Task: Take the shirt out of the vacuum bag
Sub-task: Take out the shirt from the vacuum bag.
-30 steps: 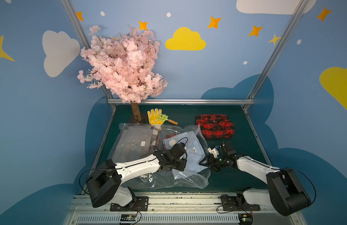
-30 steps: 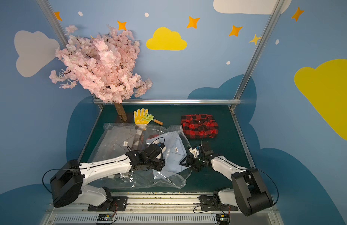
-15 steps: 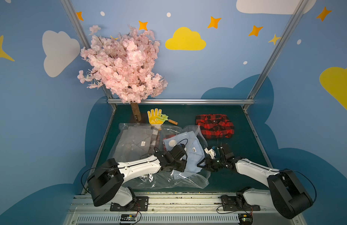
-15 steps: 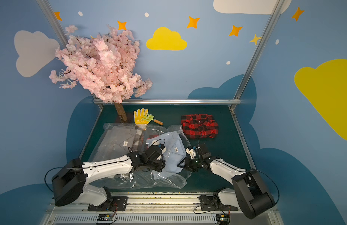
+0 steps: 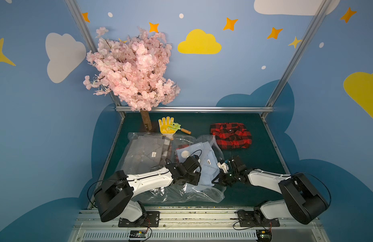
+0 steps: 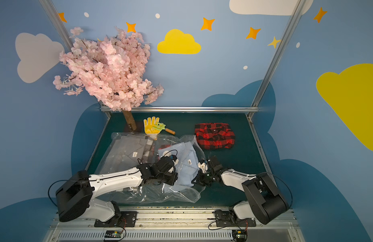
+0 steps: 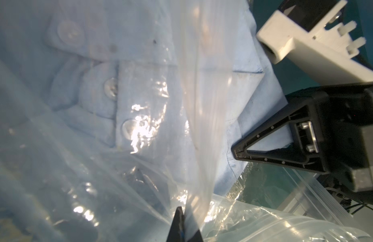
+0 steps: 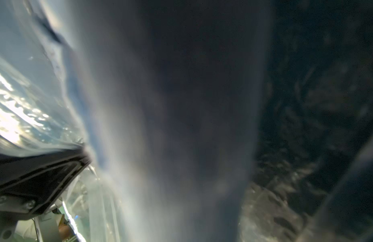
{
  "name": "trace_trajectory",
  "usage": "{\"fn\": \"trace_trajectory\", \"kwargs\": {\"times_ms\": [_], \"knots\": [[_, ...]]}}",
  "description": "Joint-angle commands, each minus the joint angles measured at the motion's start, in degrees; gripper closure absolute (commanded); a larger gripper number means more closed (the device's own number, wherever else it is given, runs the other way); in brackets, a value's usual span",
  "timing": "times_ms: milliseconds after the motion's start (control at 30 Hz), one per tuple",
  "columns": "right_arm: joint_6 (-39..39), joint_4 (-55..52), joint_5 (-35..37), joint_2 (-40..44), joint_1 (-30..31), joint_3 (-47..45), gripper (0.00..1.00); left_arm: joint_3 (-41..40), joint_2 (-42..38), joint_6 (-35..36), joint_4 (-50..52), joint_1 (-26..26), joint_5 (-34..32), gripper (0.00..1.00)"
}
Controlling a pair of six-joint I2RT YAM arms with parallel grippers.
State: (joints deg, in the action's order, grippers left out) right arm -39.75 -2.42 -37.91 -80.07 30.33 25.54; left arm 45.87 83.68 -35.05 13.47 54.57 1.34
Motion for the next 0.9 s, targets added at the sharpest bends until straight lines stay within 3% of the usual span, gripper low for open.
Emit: {"fn": "trace_trajectory", "kwargs": {"times_ms": [0, 300, 700, 867], "knots": [[0.11, -2.24, 0.66, 2.3, 0.52, 2.61, 1.0, -0.96, 0.54, 0.46, 1.97, 0.34, -0.23, 0.94], [3.5, -18.98, -0.66, 8.33, 0.59, 15.36, 1.0, 1.88, -0.11, 2.72, 7.74, 0.02, -3.71, 0.94], [16.09, -42.49, 1.32, 5.8, 0.13, 31.94, 1.0, 3.78, -1.61, 4.46, 11.31, -0.97, -5.39, 0.94], [19.74, -46.97, -0.88, 5.89, -1.38, 37.13, 1.0, 4.64, -1.58, 4.95, 12.16, -1.57, -5.39, 0.94]]}}
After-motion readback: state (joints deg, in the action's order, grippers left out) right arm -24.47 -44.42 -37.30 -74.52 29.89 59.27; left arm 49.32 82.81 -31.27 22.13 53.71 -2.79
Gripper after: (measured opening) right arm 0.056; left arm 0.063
